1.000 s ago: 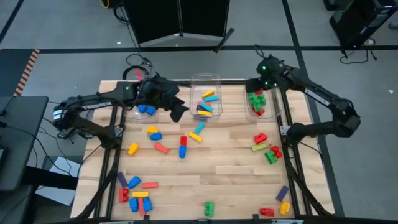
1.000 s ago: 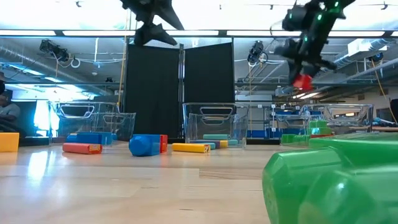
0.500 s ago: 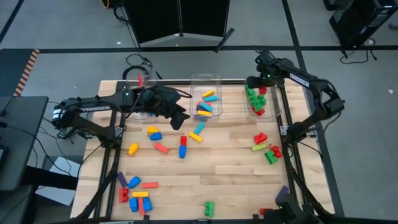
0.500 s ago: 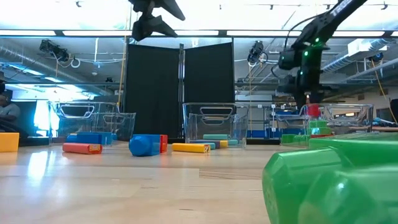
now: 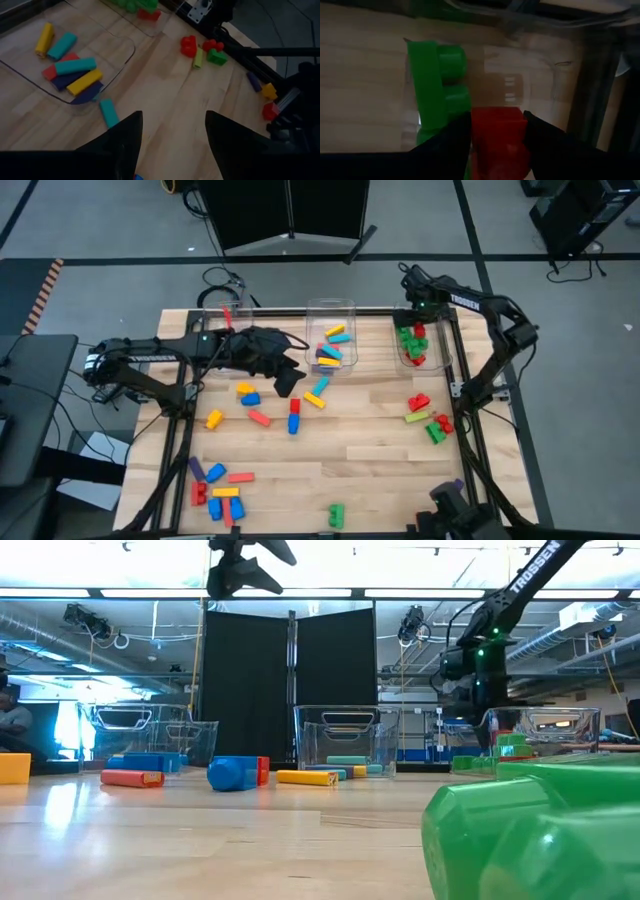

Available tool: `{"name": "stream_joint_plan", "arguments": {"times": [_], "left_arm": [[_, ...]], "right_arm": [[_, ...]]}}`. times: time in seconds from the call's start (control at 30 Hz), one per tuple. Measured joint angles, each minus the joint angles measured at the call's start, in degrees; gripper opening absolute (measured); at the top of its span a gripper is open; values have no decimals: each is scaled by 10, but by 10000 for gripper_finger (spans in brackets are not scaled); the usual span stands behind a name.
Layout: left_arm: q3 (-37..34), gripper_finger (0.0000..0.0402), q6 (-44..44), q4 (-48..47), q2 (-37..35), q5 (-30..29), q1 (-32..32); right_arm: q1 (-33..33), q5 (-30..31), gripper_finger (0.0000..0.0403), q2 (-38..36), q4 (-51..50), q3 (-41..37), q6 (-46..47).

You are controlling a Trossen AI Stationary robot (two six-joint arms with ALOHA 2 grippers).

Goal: Sort blocks by size
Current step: Put the red 2 stud game piece into the right transparent bin, then put the yellow 1 stud game piece into the left transparent bin

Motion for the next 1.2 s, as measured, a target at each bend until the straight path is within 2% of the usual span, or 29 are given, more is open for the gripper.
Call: {"name": "stream_joint_plan", "arguments": {"times": [0.3, 0.5, 0.67, 0.87, 1.2], "left_arm": [[0, 223, -2, 2, 0, -7, -9], [0, 223, 6, 2, 0, -35, -9], [0, 223, 53, 2, 0, -60, -9], [0, 223, 179, 23, 0, -99, -8], [0, 223, 255, 43, 0, -117, -8]], "right_arm": [[0, -17, 217, 10, 6, 0, -16], [-3, -7, 227, -24, 3, -1, -40], [-7, -11, 227, -82, 1, -1, -45], [10, -16, 222, -169, -12, -1, -41], [115, -17, 216, -345, -7, -1, -70]]}}
